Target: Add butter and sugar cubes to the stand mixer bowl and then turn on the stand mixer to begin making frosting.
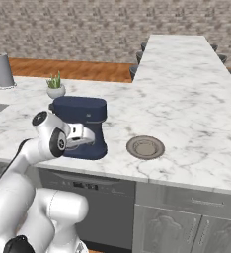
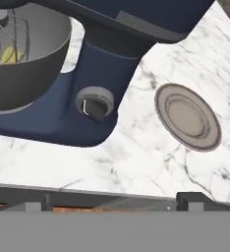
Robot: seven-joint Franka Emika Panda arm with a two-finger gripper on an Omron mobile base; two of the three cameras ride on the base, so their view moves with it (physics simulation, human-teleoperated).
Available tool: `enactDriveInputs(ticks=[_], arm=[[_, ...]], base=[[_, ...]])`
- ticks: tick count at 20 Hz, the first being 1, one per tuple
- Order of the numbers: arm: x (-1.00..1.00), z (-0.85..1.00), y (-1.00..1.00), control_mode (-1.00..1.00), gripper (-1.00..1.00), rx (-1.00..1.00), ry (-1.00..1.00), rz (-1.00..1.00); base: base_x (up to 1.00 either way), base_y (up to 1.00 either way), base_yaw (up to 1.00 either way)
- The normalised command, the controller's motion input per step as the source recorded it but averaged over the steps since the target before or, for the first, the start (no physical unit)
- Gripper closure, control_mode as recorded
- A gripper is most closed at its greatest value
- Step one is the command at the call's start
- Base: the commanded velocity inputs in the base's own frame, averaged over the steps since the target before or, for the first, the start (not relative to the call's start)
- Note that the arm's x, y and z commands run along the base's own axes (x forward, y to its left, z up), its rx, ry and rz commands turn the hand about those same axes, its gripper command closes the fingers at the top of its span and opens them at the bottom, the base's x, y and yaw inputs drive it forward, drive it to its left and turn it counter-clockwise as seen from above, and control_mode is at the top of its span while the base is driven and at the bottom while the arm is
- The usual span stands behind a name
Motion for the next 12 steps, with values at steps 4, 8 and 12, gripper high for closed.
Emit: enactDriveInputs(ticks=[4, 8, 12], arm=[[0.31, -0.2, -0.03, -1.0, -1.0, 0.0, 0.0, 0.0], [0.34, -0.12, 0.0, -1.0, -1.0, 0.0, 0.0, 0.0], [0.31, -0.12, 0.0, -1.0, -1.0, 0.0, 0.0, 0.0]], base=[[0.0, 0.0, 0.0], [0.0, 0.0, 0.0], [0.0, 0.0, 0.0]])
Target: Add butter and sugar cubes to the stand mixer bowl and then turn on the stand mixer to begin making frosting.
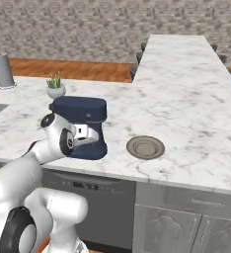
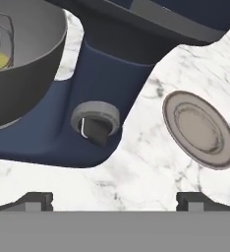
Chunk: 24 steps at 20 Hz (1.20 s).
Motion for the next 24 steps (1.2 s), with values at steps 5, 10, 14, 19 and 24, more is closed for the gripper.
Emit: enactDriveInputs(ticks=[5, 10, 14, 19, 24], arm=[[0.31, -0.2, -0.02, -1.0, -1.0, 0.0, 0.0, 0.0], [0.34, -0.29, -0.06, -1.0, -1.0, 0.0, 0.0, 0.0], [0.35, -0.24, -0.03, -1.0, -1.0, 0.0, 0.0, 0.0], [0.33, -0.19, 0.0, -1.0, -1.0, 0.0, 0.0, 0.0], [0.28, -0.24, 0.0, -1.0, -1.0, 0.0, 0.0, 0.0]], base=[[0.0, 0.0, 0.0], [0.0, 0.0, 0.0], [0.0, 0.0, 0.0], [0.0, 0.0, 0.0], [0.0, 0.0, 0.0]])
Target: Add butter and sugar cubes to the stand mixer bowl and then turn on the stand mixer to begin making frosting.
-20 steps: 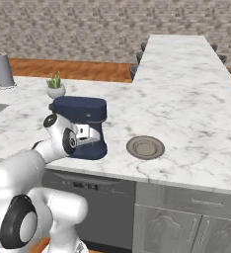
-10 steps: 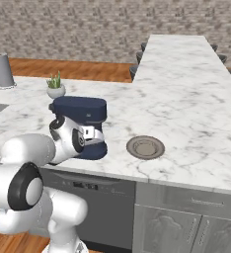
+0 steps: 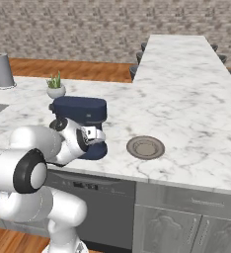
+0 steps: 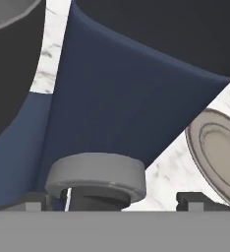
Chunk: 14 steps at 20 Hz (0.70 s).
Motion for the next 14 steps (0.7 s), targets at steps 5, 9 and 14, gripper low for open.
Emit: enactDriveInputs(ticks=[5, 9, 14], arm=[[0.35, -0.2, 0.0, -1.0, -1.0, 0.0, 0.01, 0.0], [0.29, -0.07, 0.04, -1.0, 1.0, 0.0, 0.05, 0.0], [0.13, 0.0, 0.0, -1.0, 1.0, 0.0, 0.03, -0.04]], base=[[0.0, 0.0, 0.0], [0.0, 0.0, 0.0], [0.0, 0.0, 0.0]])
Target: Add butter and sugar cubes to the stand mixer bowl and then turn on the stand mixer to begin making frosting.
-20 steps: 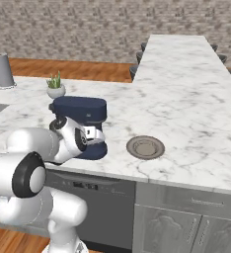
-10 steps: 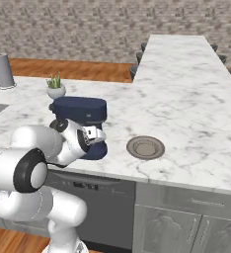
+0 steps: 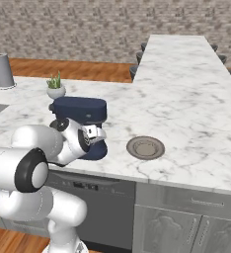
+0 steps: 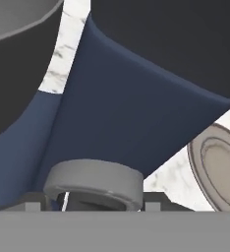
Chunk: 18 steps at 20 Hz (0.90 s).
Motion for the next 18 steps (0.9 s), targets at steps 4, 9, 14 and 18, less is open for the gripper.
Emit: enactDriveInputs(ticks=[4, 9, 14, 18], arm=[[0.14, 0.05, 0.0, -1.0, 1.0, 0.03, 0.03, -0.07], [0.16, 0.16, 0.0, -1.0, 1.0, 0.07, 0.06, -0.08], [0.16, 0.36, 0.0, -1.0, 1.0, 0.13, 0.02, -0.06], [0.21, 0.34, -0.03, -1.0, 1.0, 0.18, 0.0, -0.02]], base=[[0.0, 0.0, 0.0], [0.0, 0.0, 0.0], [0.0, 0.0, 0.0], [0.0, 0.0, 0.0]])
